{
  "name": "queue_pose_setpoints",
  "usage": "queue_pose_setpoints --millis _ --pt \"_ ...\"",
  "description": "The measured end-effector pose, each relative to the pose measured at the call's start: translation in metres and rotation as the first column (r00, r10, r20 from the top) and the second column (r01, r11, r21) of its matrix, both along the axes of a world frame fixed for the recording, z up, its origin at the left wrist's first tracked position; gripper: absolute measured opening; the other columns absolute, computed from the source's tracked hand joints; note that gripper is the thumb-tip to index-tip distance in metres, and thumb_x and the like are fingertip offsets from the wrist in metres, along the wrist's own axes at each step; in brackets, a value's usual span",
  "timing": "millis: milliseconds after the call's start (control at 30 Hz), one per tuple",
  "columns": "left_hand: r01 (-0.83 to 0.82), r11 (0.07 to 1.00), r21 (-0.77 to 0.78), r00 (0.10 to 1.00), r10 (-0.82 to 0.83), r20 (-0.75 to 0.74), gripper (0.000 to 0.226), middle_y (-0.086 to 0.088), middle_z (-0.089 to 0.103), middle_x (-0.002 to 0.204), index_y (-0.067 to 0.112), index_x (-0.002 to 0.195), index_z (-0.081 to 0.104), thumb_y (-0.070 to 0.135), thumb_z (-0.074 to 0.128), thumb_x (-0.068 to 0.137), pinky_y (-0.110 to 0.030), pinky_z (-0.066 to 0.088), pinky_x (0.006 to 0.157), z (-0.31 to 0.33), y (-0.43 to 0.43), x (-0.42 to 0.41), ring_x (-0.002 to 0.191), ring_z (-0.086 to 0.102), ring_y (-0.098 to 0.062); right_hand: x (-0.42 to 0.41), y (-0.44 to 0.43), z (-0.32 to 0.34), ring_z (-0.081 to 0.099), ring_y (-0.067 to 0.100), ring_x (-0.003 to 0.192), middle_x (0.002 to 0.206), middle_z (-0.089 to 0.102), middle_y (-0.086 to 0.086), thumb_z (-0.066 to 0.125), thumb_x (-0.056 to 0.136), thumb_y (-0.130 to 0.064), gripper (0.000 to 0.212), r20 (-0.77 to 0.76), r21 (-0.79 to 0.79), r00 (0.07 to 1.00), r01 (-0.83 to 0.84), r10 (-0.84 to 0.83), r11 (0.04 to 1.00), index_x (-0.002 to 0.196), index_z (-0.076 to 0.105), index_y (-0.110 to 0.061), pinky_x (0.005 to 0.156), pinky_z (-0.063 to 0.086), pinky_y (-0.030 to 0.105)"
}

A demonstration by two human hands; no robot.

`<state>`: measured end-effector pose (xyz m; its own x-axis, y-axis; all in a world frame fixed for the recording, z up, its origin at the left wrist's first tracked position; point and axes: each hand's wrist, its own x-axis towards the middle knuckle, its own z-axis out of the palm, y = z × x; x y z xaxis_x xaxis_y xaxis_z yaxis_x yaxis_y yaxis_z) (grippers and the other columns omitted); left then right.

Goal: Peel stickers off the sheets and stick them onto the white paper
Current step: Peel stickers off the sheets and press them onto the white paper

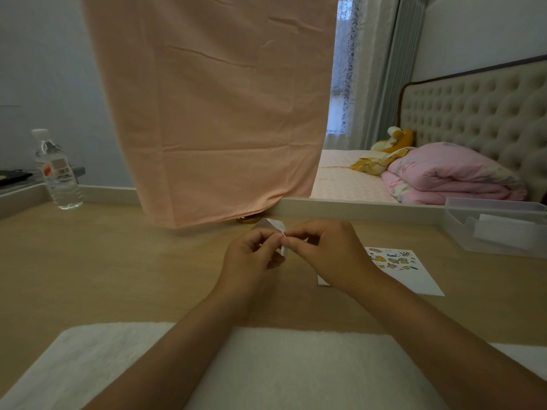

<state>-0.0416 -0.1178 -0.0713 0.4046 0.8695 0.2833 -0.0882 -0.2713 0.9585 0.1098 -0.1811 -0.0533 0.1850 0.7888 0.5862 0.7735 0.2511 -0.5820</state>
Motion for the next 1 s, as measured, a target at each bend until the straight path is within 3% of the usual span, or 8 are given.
queue_pose_setpoints --millis 100,267,433,567,733,900,1000 --pt "-0.024 0.996 0.085 0.999 0.026 -0.025 0.015 0.004 0.07 0.082 0.012 0.093 0.075 0.016 0.061 0.098 -0.033 0.062 0.077 -0.0013 0.002 0.0002 0.075 0.066 -0.011 0.002 0.0014 0.0013 0.069 0.004 0.081 0.083 0.075 -0.019 0.077 0.085 -0.035 0.01 -0.102 -0.051 0.995 -0.022 0.017 0.998 0.095 0.08 -0.033 0.078 0.06 0.042" --pt "-0.033 0.984 0.173 0.999 0.04 -0.035 0.018 0.01 0.069 0.08 0.016 0.09 0.076 0.013 0.061 0.098 -0.021 0.055 0.069 -0.0006 0.001 -0.0004 0.076 0.063 -0.005 0.0015 0.0033 0.002 0.068 0.004 0.074 0.079 0.075 -0.018 0.074 0.089 -0.028 0.009 -0.148 -0.094 0.989 -0.018 0.004 0.995 0.092 0.082 -0.031 0.074 0.06 0.044" --pt "-0.046 0.946 0.32 0.989 0.088 -0.117 0.015 0.012 0.07 0.084 0.022 0.092 0.075 0.016 0.062 0.097 -0.038 0.059 0.078 -0.001 0.0003 -0.0025 0.081 0.065 -0.008 0.0004 0.0023 0.0012 0.065 -0.002 0.071 0.08 0.073 -0.02 0.072 0.09 -0.029 0.01 -0.147 -0.096 0.988 0.027 -0.041 0.995 0.091 0.081 -0.032 0.073 0.06 0.038" --pt "-0.063 0.926 0.372 0.985 0.119 -0.128 0.014 0.015 0.07 0.085 0.027 0.094 0.074 0.016 0.064 0.095 -0.043 0.059 0.08 -0.0021 -0.0005 -0.002 0.082 0.066 -0.006 -0.0003 0.0025 0.0017 0.065 -0.002 0.066 0.08 0.073 -0.019 0.072 0.09 -0.03 0.009 -0.18 -0.096 0.981 0.048 -0.065 0.994 0.088 0.081 -0.031 0.071 0.06 0.039" --pt "-0.072 0.935 0.347 0.99 0.109 -0.089 0.02 0.015 0.072 0.088 0.032 0.094 0.073 0.014 0.064 0.095 -0.045 0.06 0.081 -0.0031 -0.0011 -0.0009 0.085 0.068 -0.006 -0.0036 0.002 0.0027 0.065 -0.002 0.066 0.08 0.073 -0.017 0.07 0.09 -0.03 0.01 -0.19 -0.093 0.979 0.052 -0.069 0.994 0.087 0.079 -0.03 0.068 0.057 0.032" --pt "-0.055 0.924 0.378 0.987 0.108 -0.119 0.014 0.016 0.072 0.091 0.024 0.097 0.075 0.017 0.064 0.096 -0.044 0.059 0.081 -0.0036 0.001 -0.0019 0.086 0.068 -0.003 -0.001 0.001 0.0046 0.066 0.005 0.069 0.082 0.073 -0.018 0.073 0.088 -0.037 0.008 -0.182 -0.101 0.981 0.048 -0.066 0.994 0.088 0.08 -0.033 0.072 0.059 0.041" --pt "-0.043 0.899 0.436 0.981 0.121 -0.153 0.012 0.015 0.072 0.088 0.022 0.098 0.076 0.018 0.065 0.095 -0.034 0.058 0.076 -0.0044 0.0036 -0.0023 0.084 0.066 -0.003 -0.0022 0.0001 0.0049 0.064 -0.002 0.066 0.081 0.073 -0.018 0.072 0.09 -0.033 0.009 -0.144 -0.091 0.986 0.07 -0.083 0.993 0.087 0.08 -0.032 0.068 0.057 0.033"
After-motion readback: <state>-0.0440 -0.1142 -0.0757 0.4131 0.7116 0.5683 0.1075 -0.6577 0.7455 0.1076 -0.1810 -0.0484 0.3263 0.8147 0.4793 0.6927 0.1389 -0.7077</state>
